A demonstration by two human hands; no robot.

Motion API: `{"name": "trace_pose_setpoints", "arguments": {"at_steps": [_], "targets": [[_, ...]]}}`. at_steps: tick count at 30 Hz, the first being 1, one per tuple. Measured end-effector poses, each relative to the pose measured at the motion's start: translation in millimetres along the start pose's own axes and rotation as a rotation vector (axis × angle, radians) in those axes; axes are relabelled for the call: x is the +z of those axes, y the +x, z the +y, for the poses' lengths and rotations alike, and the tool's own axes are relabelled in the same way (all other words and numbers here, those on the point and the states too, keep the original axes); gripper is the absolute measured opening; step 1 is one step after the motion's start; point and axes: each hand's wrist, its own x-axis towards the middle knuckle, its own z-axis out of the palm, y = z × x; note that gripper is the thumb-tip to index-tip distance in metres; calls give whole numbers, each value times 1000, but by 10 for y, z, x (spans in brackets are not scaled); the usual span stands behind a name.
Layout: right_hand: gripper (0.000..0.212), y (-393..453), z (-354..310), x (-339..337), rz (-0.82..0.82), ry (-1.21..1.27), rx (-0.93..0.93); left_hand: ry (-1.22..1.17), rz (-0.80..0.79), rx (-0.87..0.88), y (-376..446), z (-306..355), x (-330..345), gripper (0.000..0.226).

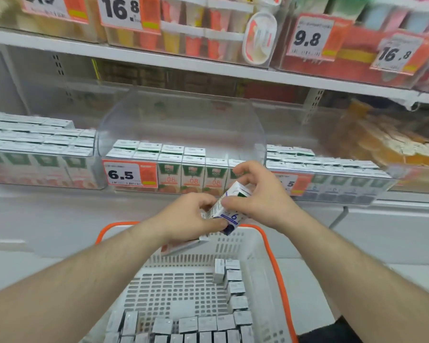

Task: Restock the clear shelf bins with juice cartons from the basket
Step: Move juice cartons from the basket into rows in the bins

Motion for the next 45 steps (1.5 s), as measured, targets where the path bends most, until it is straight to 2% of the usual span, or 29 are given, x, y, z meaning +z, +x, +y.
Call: {"name": "trace_pose_setpoints", "arguments": {"at_steps": [3,5,11,14,16,19,22,25,27,31,36,39,40,43,45], "targets": [[80,-69,74,-321,-57,30,-14,-98,66,70,136,125,119,17],[86,-111,129,-508,-26,-36,-7,-116,118,87,239,193,170,19],[65,-197,114,-738,287,-115,-39,-45,270,140,552,524,439,25],[29,-147,137,-853,388,-249,-110,4,317,191,679,723,592,26],[18,-101,180,-1003,486,-270,-135,83,362,232,764,836,690,35],[14,66,291,-1370,661,-335,-130,410,408,65,882,949,804,56],[21,411,501,-1737,755,-485,-102,572,369,-80,943,968,908,67],[35,801,774,-1919,661,-625,55,637,317,-158,974,909,990,72],[37,986,901,-1942,573,-686,136,644,298,-173,974,872,1035,74],[42,1198,1047,-1857,328,-739,266,650,326,-167,987,847,1051,74],[31,1348,1085,-1827,174,-610,405,645,331,-154,987,826,1055,70],[31,1394,1051,-1860,120,-549,413,629,324,-154,999,814,1062,69],[34,1405,1043,-1875,118,-505,414,624,324,-156,1003,813,1066,69],[62,1453,1011,-1873,79,-471,468,618,331,-166,1017,802,1083,69],[63,1512,1002,-1860,17,-484,497,612,331,-170,1022,802,1086,69]]}}
